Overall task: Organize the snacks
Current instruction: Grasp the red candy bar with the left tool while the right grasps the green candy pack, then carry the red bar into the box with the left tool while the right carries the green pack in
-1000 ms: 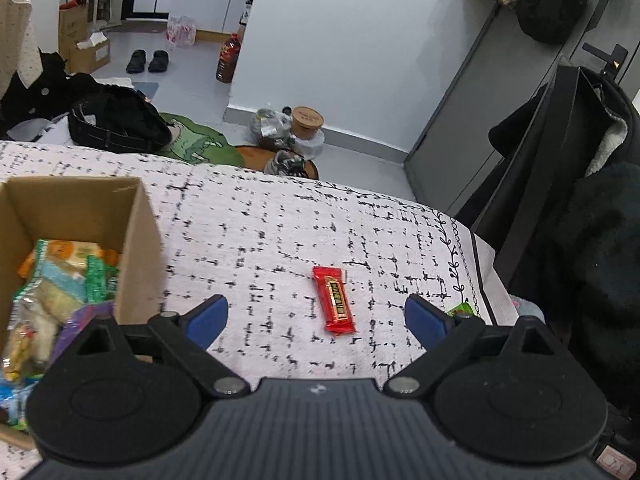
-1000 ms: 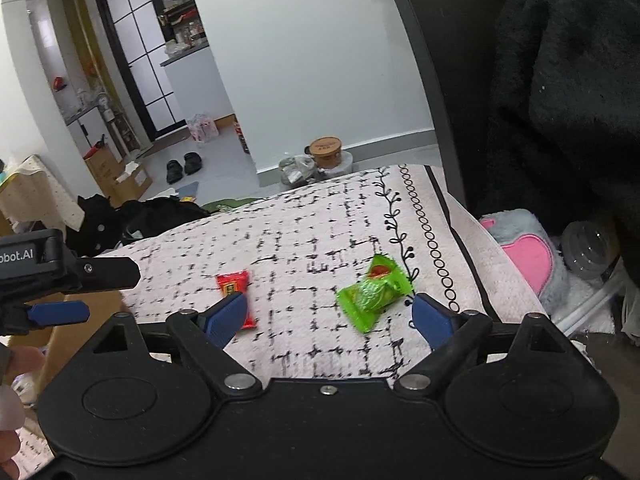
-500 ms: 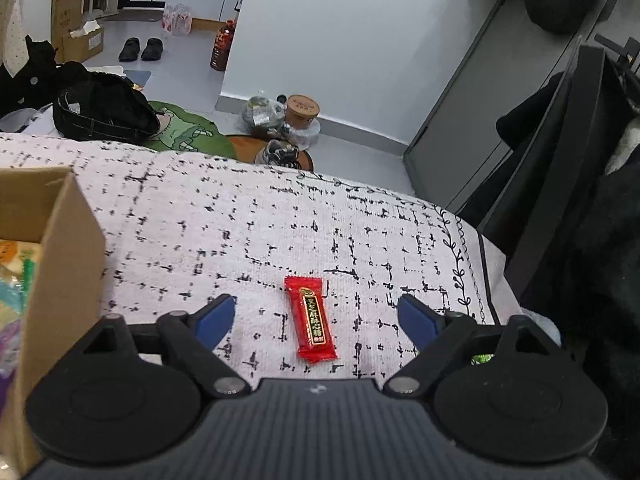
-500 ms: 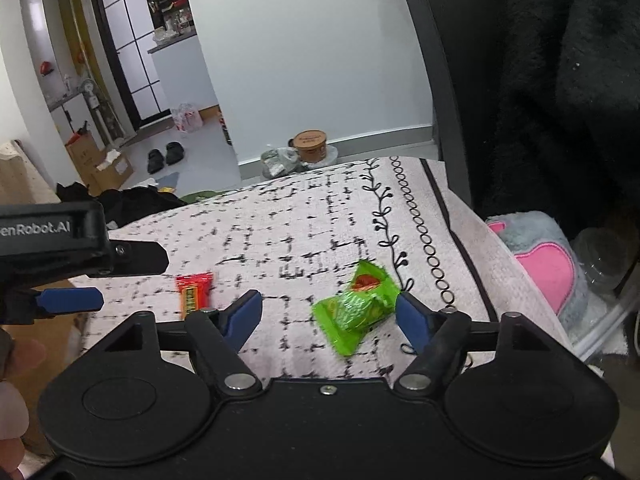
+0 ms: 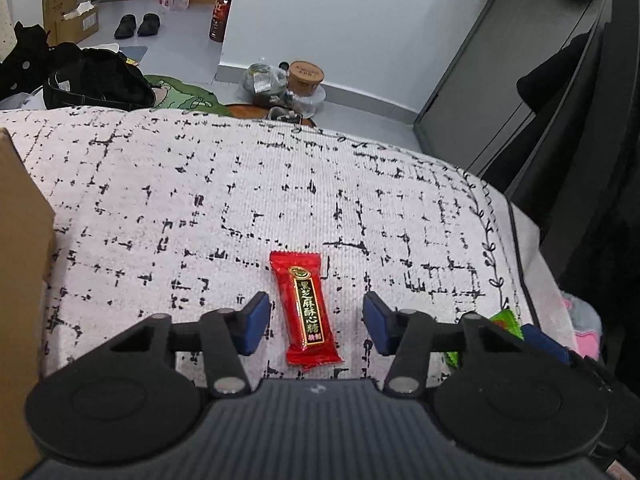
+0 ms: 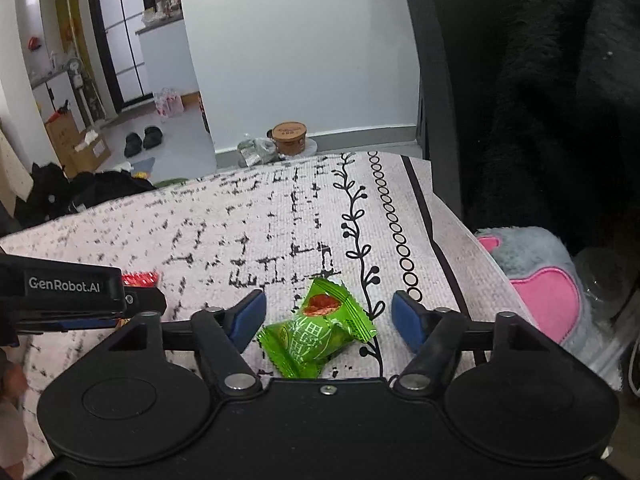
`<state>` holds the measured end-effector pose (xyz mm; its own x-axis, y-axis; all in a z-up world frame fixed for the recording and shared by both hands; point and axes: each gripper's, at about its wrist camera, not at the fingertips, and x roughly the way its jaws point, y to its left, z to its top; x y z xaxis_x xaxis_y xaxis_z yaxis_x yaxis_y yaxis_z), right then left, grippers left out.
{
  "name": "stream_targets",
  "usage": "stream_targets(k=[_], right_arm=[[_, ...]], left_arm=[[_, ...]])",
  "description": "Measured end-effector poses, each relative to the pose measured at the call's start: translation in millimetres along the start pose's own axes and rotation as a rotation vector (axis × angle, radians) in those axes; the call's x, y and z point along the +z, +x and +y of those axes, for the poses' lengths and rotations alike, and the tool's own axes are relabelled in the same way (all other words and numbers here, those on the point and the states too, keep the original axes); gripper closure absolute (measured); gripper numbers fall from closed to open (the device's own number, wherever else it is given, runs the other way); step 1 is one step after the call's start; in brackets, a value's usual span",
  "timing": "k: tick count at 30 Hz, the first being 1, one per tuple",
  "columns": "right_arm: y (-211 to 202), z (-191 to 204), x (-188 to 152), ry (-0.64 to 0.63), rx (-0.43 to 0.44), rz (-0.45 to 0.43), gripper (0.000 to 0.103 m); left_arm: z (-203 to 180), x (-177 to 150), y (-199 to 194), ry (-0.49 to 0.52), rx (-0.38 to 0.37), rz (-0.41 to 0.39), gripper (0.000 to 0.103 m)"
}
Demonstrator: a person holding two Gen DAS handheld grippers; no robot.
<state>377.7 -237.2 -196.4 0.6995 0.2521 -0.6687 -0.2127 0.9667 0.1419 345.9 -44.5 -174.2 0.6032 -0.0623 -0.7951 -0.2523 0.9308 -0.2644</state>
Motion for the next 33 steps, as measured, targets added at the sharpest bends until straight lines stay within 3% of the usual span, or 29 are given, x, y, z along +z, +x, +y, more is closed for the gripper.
stream_targets(k=[4, 6, 7, 19, 33], right_arm=[[-1.8, -0.4, -2.2, -0.030, -0.030, 0.000, 0.064], [-3.8, -3.4, -1.9, -0.015, -0.023, 0.000, 0.069], [-4.7, -3.7, -2.0, -0.015, -0.023, -0.001, 0.075], [-20.2, 3.9, -9.0, 0.055, 0.042, -0.006, 0.079], [-49.4, 38.0, 12.4, 0.086, 0.150, -0.092, 0.080]], left_arm=[[1.4, -5.0, 5.7, 0.007, 0.024, 0.004, 0.066], [1.9, -6.2, 5.1, 0.010, 0.040, -0.003, 0.081], [2.7, -6.7, 4.8, 0.007, 0.039, 0.000, 0.083], [14.3, -12.5, -28.7, -0.009, 0.026, -0.036, 0.084], [27.5, 5.2, -84.4, -0.024, 0.004, -0.134, 0.084]])
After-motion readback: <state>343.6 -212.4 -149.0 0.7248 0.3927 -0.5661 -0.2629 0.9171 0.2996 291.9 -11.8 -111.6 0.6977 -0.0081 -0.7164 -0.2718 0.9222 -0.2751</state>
